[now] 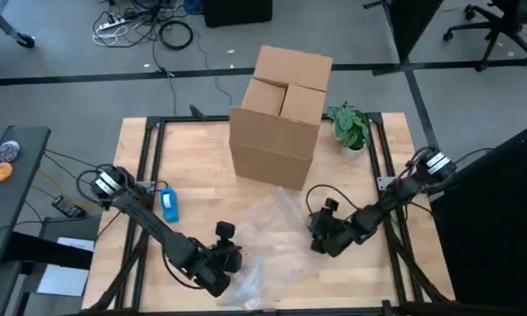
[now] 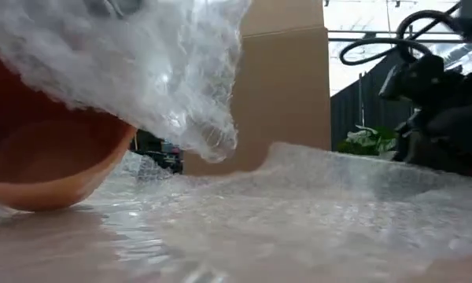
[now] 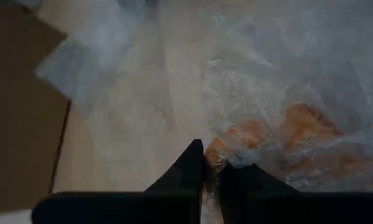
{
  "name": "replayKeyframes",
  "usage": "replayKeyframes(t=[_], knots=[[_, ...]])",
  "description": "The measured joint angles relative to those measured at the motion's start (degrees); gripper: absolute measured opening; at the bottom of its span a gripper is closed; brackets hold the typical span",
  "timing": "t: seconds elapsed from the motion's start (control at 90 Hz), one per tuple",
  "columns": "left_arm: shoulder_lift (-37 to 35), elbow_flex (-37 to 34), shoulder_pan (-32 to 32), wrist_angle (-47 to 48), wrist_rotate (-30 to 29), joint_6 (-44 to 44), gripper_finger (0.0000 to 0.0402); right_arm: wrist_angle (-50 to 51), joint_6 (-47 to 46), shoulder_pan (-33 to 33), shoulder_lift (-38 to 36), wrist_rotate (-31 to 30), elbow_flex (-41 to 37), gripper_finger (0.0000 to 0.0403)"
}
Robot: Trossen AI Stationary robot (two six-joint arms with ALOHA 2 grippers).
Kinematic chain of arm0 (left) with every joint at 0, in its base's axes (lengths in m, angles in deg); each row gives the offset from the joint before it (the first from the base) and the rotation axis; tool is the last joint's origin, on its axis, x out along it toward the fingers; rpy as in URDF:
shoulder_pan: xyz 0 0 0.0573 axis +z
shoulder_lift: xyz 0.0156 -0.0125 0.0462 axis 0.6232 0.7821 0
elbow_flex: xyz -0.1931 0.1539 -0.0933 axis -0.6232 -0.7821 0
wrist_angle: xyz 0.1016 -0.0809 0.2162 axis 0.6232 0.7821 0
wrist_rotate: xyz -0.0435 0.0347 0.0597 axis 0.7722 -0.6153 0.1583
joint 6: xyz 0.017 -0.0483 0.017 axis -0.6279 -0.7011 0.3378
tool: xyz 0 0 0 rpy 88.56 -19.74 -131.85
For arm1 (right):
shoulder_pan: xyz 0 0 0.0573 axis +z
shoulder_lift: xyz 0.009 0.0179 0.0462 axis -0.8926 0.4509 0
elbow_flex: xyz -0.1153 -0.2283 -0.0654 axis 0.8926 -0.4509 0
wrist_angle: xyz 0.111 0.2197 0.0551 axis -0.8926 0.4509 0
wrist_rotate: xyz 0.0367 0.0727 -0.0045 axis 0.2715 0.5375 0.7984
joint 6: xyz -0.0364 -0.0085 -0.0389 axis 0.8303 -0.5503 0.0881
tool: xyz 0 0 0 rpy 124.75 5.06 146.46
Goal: Wrap mug
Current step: Wrap the orange mug using the transparent bubble wrap
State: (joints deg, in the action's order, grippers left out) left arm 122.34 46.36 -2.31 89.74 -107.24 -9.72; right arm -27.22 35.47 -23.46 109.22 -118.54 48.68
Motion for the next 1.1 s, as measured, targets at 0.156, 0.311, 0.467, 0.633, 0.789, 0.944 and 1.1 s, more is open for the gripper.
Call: replayKeyframes(t=[0.156,0.311,0.467,0.633,0.789,0.944,1.1], knots=[[0.0,0.0,0.0,-0.9,-0.7,1.7,0.0009,23.6,-20.1,7.9,-6.4,5.1,1.1,0.0182],[0.0,0.1,0.8,-2.8,-6.6,5.4,0.0010,46.4,-35.3,12.0,-12.6,11.7,0.8,0.0182],[0.0,0.0,2.3,-4.3,-7.6,8.4,0.0009,53.3,-39.4,12.4,-15.2,11.6,0.7,0.0181],[0.0,0.0,3.3,-4.3,-6.7,8.8,0.0009,53.5,-39.1,11.5,-15.2,8.2,0.9,0.0181],[0.0,0.1,2.8,-2.0,-5.5,8.7,0.0009,58.4,-38.6,13.1,-15.3,2.0,6.0,0.0181],[0.0,0.1,3.0,-0.3,-5.7,8.7,0.0009,48.7,-30.8,14.9,-15.3,-15.4,12.1,0.0181],[0.0,0.1,3.0,0.4,-5.0,8.8,0.0009,17.1,-4.4,12.2,-13.8,-21.8,11.6,0.0181]])
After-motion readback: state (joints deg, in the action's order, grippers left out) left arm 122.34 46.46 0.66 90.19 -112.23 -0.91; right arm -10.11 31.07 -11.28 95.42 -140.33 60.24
